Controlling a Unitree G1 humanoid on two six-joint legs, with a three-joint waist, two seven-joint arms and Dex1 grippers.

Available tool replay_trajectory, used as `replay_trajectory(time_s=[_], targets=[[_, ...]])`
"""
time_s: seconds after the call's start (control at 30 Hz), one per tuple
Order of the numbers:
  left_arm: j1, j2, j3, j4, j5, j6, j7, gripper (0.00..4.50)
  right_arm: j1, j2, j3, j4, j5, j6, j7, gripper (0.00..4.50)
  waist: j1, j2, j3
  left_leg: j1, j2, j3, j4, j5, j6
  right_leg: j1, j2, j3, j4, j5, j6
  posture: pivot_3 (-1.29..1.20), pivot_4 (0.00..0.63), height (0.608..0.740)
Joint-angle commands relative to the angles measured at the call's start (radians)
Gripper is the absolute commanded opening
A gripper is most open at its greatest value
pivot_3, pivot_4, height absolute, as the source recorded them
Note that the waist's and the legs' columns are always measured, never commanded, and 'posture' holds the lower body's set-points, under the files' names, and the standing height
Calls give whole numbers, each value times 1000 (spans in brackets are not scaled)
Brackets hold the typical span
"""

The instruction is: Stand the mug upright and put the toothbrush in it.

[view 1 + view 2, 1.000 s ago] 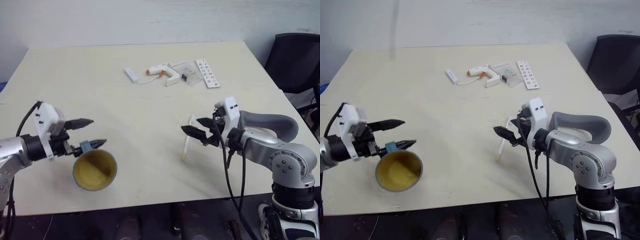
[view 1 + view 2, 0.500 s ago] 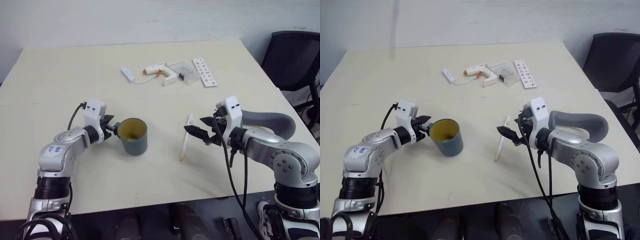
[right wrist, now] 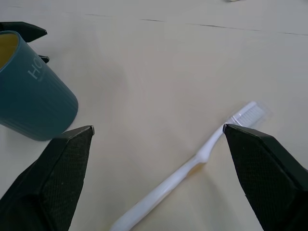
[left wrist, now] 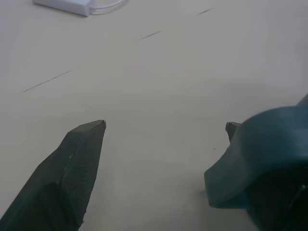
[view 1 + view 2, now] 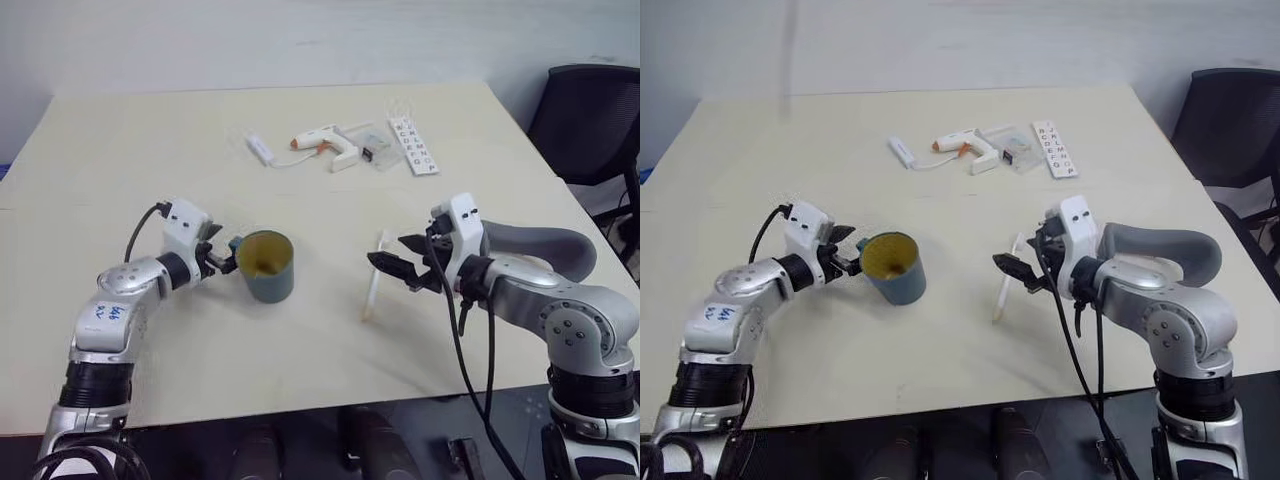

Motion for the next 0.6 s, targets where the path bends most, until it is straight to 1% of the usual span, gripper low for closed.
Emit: replay_trajectory(time_s=[0.03, 0.07, 0.1, 0.23, 0.33, 0.4, 0.5, 0.6], targets=[[20, 5, -13, 18, 59, -83, -2, 4231, -1, 2, -22, -45, 8, -11, 9, 4500, 0, 0, 0, 0, 0, 0, 0, 0, 0, 0, 0, 0, 0, 0, 0, 0, 150, 740], [30, 9, -19, 20, 70, -103, -12, 4231, -2, 1, -20, -45, 8, -10, 11, 4500, 0, 0, 0, 0, 0, 0, 0, 0, 0, 0, 0, 0, 0, 0, 0, 0, 150, 740], [39, 11, -18, 18, 75, -116, -18, 4377, -2, 0, -19, -45, 9, -9, 12, 4500, 0, 0, 0, 0, 0, 0, 0, 0, 0, 0, 0, 0, 0, 0, 0, 0, 150, 740], [96, 42, 2, -28, 91, -177, -51, 4377, -4, -1, -16, -40, 3, -11, 17, 4500, -3, 0, 0, 0, 1, 0, -1, 0, 0, 0, -1, 0, -1, 0, 0, 0, 150, 740], [149, 74, 61, -95, 62, -223, -81, 4377, 5, -2, -7, -35, -7, -16, 25, 4500, -4, 0, 0, 1, 2, -1, -1, 0, 0, 0, -1, 1, 0, 0, 0, 0, 150, 740], [180, 105, 120, -149, 9, -199, -119, 4377, 10, -3, 1, -36, -18, -20, 29, 4500, -4, 0, 0, 0, 3, -1, -1, 0, 0, 0, -1, 2, -1, 0, 0, 0, 150, 740], [203, 165, 210, -230, -94, -87, -174, 4377, 9, 10, 6, -28, -31, -17, 24, 4500, -3, 0, 0, 0, 3, -1, -1, 0, 0, 0, -1, 2, -1, 0, 0, 0, 150, 740], [252, 253, 266, -349, -199, 11, -273, 4377, -2, 32, 14, -13, -51, -7, 0, 4500, -5, 0, 0, 0, 3, -1, -1, 0, 0, 0, -1, 2, -2, 0, 0, 0, 150, 740]])
